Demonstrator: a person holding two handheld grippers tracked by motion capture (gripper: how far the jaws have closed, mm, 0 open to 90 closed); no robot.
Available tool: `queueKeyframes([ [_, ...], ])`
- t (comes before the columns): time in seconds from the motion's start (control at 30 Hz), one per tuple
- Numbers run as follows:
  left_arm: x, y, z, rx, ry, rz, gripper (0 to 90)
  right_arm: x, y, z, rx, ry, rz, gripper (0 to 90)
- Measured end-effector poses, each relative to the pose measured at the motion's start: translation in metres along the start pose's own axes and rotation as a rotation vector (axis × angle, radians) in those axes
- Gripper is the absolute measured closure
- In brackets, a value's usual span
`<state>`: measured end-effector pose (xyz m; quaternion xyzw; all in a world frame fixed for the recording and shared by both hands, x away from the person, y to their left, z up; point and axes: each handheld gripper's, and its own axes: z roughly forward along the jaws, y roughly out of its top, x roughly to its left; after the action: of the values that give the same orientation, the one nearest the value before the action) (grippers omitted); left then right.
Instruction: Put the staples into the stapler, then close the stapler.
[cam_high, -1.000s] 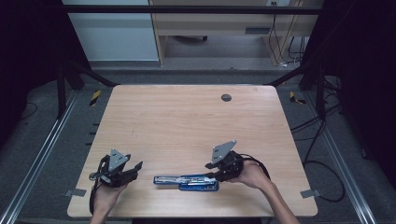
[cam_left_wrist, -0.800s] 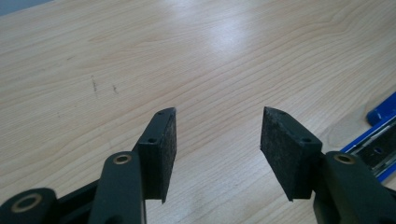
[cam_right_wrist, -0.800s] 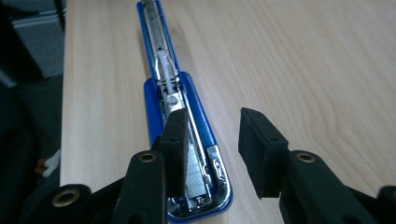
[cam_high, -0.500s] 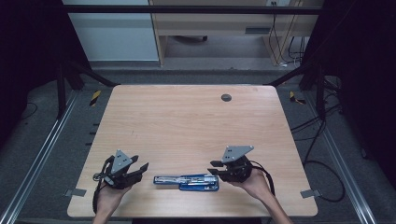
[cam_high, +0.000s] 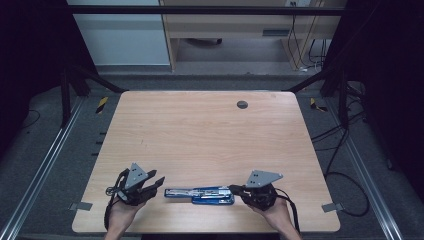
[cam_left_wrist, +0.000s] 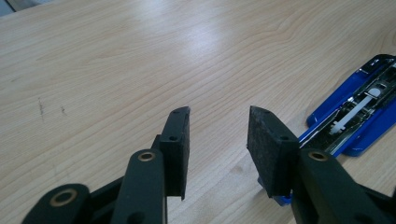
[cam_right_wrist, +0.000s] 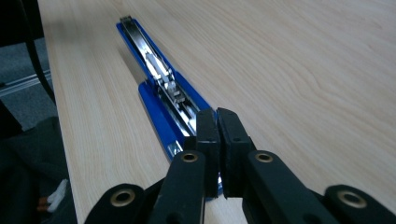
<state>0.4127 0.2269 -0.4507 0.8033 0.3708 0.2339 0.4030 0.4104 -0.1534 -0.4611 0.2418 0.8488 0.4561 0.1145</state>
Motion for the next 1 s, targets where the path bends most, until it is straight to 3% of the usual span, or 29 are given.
queueKeyframes([
  [0.27, 0.001, -0.002, 0.000, -0.005, -0.038, 0.021, 54.3, 0.004, -0.009, 0.005, 0.011, 0.008, 0.019, 90.0],
  [0.4, 0.006, -0.003, -0.003, -0.009, -0.058, 0.010, 51.3, 0.008, -0.009, 0.010, 0.015, 0.015, 0.010, 90.0],
  [0.47, 0.009, -0.003, -0.005, -0.012, -0.090, 0.007, 49.2, 0.010, -0.009, 0.013, 0.023, 0.023, 0.006, 90.0],
  [0.63, 0.012, 0.002, -0.008, 0.008, -0.163, 0.060, 46.7, 0.012, -0.010, 0.014, 0.025, 0.028, -0.001, 90.0],
  [0.8, 0.006, 0.008, -0.007, 0.040, -0.199, 0.150, 46.0, 0.013, -0.012, 0.015, 0.033, 0.026, -0.003, 90.0],
  [1.0, 0.007, 0.013, -0.004, 0.069, -0.267, 0.194, 43.6, 0.016, -0.013, 0.019, 0.045, 0.032, -0.010, 90.0],
])
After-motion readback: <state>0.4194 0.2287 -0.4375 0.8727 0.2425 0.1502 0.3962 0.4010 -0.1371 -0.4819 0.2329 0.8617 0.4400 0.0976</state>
